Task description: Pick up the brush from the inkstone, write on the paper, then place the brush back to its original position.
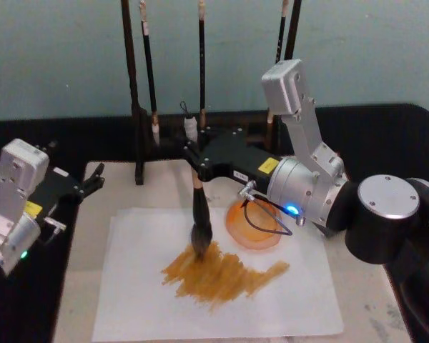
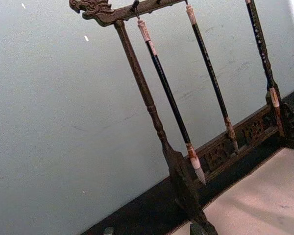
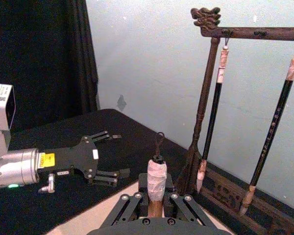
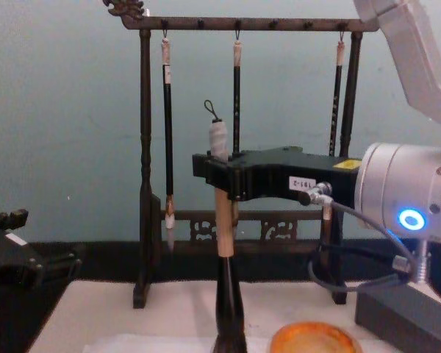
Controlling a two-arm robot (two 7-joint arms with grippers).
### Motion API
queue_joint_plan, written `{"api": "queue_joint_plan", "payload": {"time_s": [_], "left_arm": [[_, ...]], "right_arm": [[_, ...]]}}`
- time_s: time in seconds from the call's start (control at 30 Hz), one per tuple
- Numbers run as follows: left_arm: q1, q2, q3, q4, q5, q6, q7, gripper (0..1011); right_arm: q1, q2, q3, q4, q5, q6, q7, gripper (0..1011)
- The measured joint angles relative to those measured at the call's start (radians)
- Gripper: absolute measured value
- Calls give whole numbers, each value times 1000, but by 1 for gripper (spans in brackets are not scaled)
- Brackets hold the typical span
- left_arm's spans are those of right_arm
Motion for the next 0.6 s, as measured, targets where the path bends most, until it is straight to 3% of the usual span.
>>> {"api": "queue_joint_plan", "payload": {"time_s": [0.27, 0.6], "left_arm": [[0, 0, 0, 0, 0, 0, 0, 1010], [0, 0, 0, 0, 0, 0, 0, 1010]], "right_arm": [[2, 1, -1, -17, -16, -20, -1, 163], [-15, -2, 44, -67, -25, -60, -32, 163]]}}
